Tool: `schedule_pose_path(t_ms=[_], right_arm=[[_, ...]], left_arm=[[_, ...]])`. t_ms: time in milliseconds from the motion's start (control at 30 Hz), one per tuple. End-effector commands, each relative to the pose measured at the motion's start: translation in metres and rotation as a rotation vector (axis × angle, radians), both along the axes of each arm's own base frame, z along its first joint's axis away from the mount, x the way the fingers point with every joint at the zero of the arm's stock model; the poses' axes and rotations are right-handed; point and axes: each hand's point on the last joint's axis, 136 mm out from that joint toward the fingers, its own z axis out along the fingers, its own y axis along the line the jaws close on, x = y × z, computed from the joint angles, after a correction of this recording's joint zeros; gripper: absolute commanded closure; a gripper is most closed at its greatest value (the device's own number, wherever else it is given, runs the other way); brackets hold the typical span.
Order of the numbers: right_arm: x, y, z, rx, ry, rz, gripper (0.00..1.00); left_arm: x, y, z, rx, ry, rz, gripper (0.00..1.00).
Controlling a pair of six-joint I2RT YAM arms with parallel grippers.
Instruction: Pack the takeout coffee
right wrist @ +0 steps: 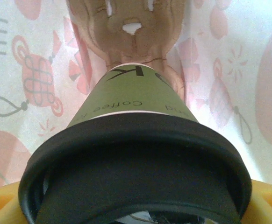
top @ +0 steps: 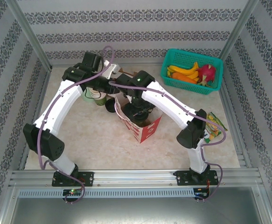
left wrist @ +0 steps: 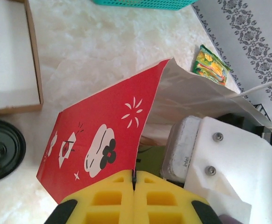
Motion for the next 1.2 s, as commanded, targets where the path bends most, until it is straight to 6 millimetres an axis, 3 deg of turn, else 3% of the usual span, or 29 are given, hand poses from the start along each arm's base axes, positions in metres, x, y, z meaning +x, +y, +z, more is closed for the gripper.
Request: schedule_pose_path(t_ms=[0, 267, 500, 767, 1167], right_arm=[[-0.046, -0.034, 0.012, -0.116, 0.136, 0.040, 0.46], [-0.065, -0.031, 0.009, -0.130, 0.162, 0.086, 0.47], [-0.074, -0.038, 0.006, -0.155, 0.180, 0.113, 0.47], [-0.077, -0.024, -0.001, -0.159, 0.202, 0.179, 0.47], [-0.077, -0.023, -0.016, -0.207, 0.234, 0.192, 0.47]], left_arm=[[-0.014, 0.007, 0.004, 0.010, -0.005, 0.089, 1.00], [-0.038, 0.032, 0.008, 0.064, -0.079, 0.240, 1.00], [-0.040, 0.054, 0.003, 0.103, -0.108, 0.357, 1.00], [-0.045, 0.057, -0.002, 0.098, -0.082, 0.383, 1.00], [-0.044, 0.064, 0.000, 0.093, -0.101, 0.434, 1.00]])
